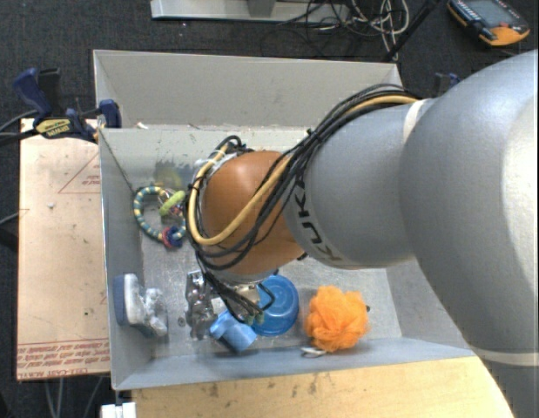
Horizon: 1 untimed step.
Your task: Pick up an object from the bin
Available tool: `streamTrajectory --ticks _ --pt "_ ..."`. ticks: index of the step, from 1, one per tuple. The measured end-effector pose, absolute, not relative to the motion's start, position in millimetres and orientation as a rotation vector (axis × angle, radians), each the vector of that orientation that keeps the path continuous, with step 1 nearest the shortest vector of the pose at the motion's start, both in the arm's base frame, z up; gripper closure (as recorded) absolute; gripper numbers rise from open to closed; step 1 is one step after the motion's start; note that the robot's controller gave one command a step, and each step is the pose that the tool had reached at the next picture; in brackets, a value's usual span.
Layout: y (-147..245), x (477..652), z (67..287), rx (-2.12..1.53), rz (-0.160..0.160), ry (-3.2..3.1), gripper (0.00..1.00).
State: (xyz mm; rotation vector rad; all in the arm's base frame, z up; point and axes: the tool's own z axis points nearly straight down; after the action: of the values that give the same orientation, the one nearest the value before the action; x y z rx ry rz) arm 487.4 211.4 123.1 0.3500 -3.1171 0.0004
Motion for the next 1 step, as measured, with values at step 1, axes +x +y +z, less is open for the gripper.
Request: streamTrajectory --ticks 1 --pt "200.9 491.2 140.8 0.371 -0.001 -3.119 0.0"
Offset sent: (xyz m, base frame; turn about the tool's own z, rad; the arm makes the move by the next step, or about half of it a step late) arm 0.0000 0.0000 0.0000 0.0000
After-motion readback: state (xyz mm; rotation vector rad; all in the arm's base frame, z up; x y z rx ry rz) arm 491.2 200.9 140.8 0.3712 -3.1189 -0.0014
